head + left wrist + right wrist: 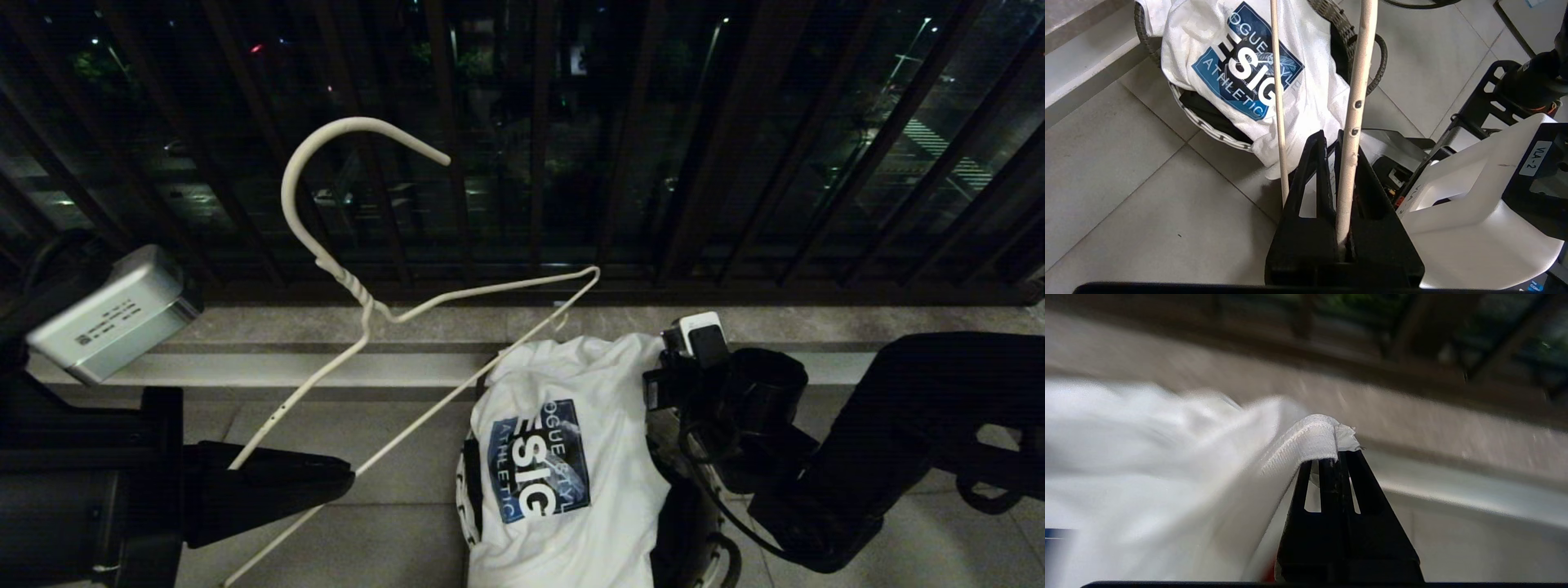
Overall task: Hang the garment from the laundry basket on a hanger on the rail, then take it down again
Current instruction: Pick up clothes from the basket
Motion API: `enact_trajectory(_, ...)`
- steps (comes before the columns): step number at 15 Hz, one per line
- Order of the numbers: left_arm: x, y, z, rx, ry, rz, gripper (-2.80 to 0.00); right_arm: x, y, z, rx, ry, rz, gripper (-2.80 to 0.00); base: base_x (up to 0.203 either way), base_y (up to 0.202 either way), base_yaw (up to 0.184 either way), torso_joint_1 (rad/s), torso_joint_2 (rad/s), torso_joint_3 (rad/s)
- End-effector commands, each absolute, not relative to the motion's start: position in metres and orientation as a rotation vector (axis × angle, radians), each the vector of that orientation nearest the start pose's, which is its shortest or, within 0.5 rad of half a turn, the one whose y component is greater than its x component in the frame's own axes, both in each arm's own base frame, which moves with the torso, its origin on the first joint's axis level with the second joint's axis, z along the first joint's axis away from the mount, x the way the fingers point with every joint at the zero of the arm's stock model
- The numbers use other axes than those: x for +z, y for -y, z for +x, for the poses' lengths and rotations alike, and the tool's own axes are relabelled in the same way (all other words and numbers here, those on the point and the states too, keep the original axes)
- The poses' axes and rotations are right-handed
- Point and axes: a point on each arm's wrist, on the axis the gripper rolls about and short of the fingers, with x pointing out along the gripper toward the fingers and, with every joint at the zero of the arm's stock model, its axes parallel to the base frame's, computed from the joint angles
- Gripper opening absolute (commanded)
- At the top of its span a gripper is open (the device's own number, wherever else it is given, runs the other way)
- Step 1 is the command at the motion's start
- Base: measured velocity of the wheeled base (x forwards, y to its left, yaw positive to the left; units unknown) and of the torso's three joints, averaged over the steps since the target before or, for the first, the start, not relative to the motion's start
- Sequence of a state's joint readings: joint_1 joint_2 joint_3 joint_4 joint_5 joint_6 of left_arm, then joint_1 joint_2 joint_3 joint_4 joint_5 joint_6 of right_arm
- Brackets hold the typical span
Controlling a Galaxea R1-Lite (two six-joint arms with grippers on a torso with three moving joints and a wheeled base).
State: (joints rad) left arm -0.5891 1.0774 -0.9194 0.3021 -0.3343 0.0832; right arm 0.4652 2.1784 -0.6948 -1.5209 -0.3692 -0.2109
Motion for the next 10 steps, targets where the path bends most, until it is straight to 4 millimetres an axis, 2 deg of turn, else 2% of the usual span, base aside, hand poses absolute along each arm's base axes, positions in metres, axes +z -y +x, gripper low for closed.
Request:
enact_trajectory(1, 0.267, 0.08, 0.106, -0.928, -0.432, 0.135, -2.8, 0.117, -0.16, 0.31, 0.121, 0.133, -0.154, -2.8, 0.0, 0.0, 0.0, 0.0, 0.0, 0.0)
enact_trajectory(4, 0.269, 0.078, 0.103, -0.928, -0.42, 0.134, -2.8, 0.155, -0.177, 0.272, 0.208, 0.221, -0.102, -2.8, 0.0, 0.0, 0.0, 0.0, 0.0, 0.0)
enact_trajectory(7, 0.27, 0.077, 0.1, -0.94, -0.41, 0.133, -2.8, 0.195, -0.177, 0.235, 0.266, 0.251, -0.073, -2.8, 0.0, 0.0, 0.0, 0.0, 0.0, 0.0)
enact_trajectory(9, 0.27, 0.079, 0.101, -0.947, -0.416, 0.133, -2.8, 0.21, -0.174, 0.212, 0.31, 0.236, -0.076, -2.8, 0.0, 0.0, 0.0, 0.0, 0.0, 0.0)
enact_trajectory(10, 0.27, 0.079, 0.101, -0.952, -0.418, 0.135, -2.8, 0.211, -0.173, 0.205, 0.325, 0.202, -0.097, -2.8, 0.0, 0.0, 0.0, 0.0, 0.0, 0.0)
